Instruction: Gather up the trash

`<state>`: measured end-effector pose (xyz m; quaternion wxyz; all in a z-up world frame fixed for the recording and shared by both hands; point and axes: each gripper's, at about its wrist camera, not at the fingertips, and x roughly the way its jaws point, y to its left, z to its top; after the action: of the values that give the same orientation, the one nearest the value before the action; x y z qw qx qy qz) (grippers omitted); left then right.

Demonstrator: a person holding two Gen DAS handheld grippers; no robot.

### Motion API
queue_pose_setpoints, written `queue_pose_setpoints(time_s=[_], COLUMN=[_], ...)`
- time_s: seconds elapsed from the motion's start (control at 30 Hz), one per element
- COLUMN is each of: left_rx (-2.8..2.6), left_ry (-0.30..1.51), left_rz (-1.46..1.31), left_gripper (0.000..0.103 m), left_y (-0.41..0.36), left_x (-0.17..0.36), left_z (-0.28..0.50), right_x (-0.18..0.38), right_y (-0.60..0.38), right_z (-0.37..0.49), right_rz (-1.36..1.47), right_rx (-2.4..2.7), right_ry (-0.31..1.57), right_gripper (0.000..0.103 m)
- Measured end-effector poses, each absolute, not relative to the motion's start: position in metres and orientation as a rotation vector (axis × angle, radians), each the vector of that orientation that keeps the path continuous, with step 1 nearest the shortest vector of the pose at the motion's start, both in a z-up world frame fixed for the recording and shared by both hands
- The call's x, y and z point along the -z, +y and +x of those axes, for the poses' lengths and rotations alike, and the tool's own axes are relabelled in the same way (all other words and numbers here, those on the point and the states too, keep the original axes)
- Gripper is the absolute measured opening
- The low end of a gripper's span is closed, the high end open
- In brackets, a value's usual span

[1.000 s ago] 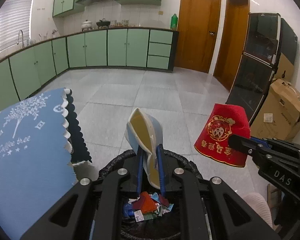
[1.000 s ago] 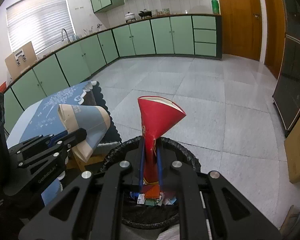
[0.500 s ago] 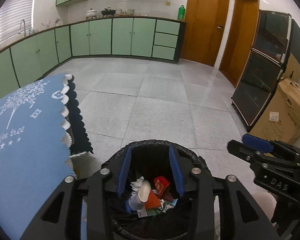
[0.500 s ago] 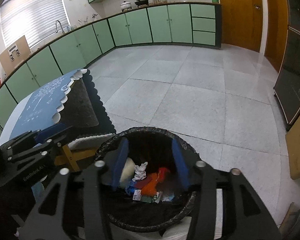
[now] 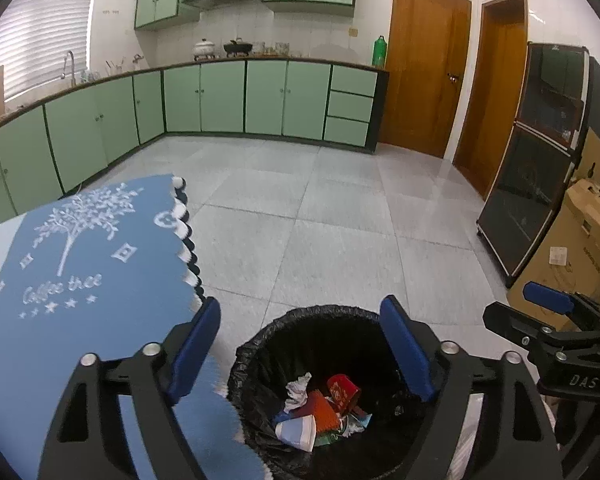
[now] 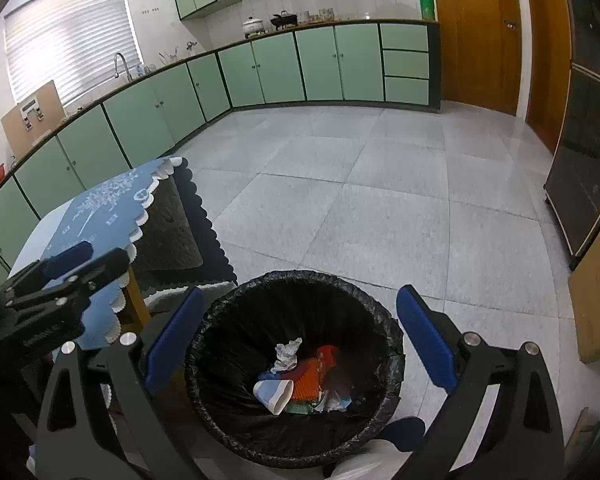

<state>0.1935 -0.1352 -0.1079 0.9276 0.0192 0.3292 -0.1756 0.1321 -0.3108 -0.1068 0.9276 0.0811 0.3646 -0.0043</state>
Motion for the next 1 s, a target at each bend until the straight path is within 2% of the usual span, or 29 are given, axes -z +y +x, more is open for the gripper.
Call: queue_pose_setpoints(time_s=[0.37,1.0], left_rx=[0.356,0.291], left_ry=[0.603,0.542], left_rz=[0.031,-0.007], left_gripper=[0.097,0.097], left_y=[-0.113,-0.074], left_x=[0.073,0.035], left_z=[0.172,0.123], right_x=[0.073,0.024], right_y=[-0.297,-0.256], right_z=[0.112,0.077], right_rz=[0.172,0.125], right_rx=[-0.046,-0.142], right_ry=[0.704,0.635], right_gripper=[0.098,0.098])
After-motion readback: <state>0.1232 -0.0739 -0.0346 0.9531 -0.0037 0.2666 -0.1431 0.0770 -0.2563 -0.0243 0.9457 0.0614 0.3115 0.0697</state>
